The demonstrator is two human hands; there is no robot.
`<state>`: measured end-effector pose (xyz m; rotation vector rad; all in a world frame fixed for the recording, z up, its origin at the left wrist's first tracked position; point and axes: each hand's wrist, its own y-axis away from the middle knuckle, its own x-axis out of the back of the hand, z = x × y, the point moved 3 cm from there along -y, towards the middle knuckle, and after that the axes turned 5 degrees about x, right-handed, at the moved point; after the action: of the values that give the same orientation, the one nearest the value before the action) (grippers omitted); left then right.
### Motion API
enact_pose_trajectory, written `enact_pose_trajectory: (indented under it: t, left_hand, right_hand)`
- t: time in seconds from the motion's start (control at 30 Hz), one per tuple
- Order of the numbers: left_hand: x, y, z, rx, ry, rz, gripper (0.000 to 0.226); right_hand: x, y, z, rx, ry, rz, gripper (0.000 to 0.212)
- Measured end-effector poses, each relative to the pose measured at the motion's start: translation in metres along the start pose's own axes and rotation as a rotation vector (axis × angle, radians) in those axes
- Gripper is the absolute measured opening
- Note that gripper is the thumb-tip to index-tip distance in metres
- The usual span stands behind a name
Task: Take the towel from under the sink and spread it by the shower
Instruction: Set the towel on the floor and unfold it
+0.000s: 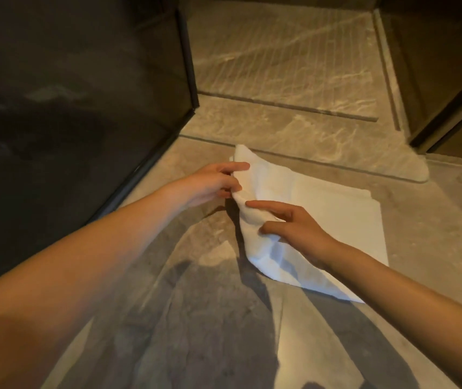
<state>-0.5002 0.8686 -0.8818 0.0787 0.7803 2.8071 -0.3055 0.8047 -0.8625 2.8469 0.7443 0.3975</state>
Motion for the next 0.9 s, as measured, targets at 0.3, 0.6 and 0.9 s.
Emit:
enact_pose_trajectory:
  t: [0.3, 0.6, 0.9]
  left_hand:
    - [0.031, -0.005, -0.037, 0.084, -0.505, 0.341, 0.064]
    - [-0.082, 0.004, -0.081, -0.337, -1.324, 0.301, 0.061]
    - [-0.072, -0.015, -0.114, -0.461, -1.335, 0.273, 0.06]
  right_hand:
    - [-0.047, -0.021, 0.024, 0.039, -0.051, 0.008, 0.035]
    - [0.036, -0.007, 0.1, 0.097, 1.047, 0.232, 0.054]
    - [0.054, 0.005, 0.136, -0.05, 1.149, 0.229, 0.056]
